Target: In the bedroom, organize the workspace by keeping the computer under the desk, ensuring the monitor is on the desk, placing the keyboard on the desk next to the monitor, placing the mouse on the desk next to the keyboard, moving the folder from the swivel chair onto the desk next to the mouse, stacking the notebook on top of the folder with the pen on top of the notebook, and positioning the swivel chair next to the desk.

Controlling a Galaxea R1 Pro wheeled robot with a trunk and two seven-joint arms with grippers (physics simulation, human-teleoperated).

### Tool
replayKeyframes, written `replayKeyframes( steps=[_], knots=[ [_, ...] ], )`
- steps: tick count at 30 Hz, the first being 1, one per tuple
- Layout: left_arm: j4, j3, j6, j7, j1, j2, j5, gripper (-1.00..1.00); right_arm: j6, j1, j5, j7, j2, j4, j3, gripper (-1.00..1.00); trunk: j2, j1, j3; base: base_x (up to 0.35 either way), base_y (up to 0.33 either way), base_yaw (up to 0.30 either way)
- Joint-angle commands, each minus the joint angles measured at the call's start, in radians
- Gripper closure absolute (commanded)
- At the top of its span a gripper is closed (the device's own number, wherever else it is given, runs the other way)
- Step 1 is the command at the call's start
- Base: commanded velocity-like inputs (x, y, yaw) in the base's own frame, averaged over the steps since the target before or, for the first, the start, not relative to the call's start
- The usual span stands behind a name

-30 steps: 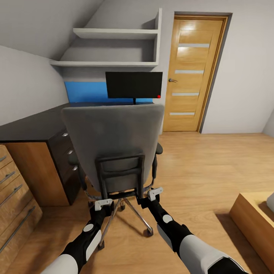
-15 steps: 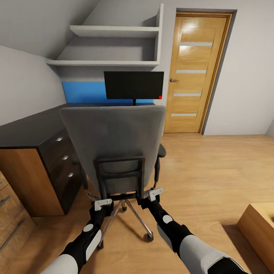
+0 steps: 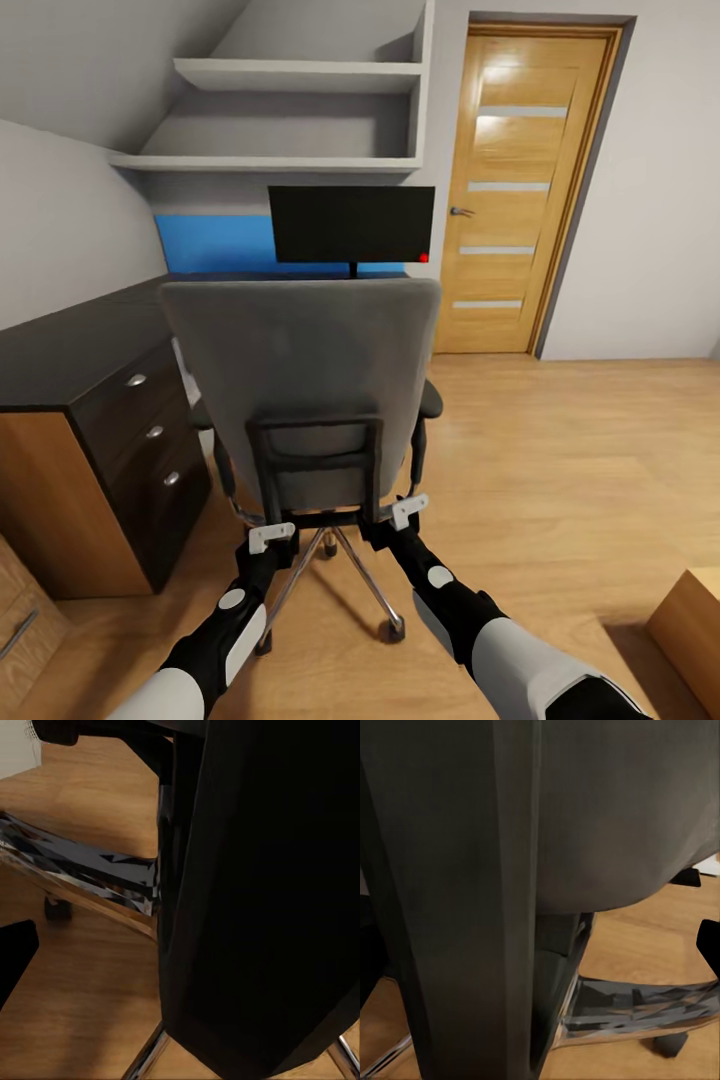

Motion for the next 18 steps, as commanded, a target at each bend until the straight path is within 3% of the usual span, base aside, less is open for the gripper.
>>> replayKeyframes(
  steps=[1, 18],
  knots=[
    [0.001, -0.008, -0.004, 0.008, -0.001, 0.001, 0.01, -1.0, -0.004, -0.001, -0.011, 0.004, 0.0, 0.004, -0.003, -1.0, 0.0, 0.0, -0.001, 0.245, 0.0, 0.0],
    [0.002, -0.008, -0.004, 0.006, -0.001, 0.002, 0.011, -1.0, -0.005, -0.001, -0.01, 0.004, 0.0, 0.011, -0.003, -1.0, 0.0, 0.0, -0.001, 0.245, 0.0, 0.0]
  ],
)
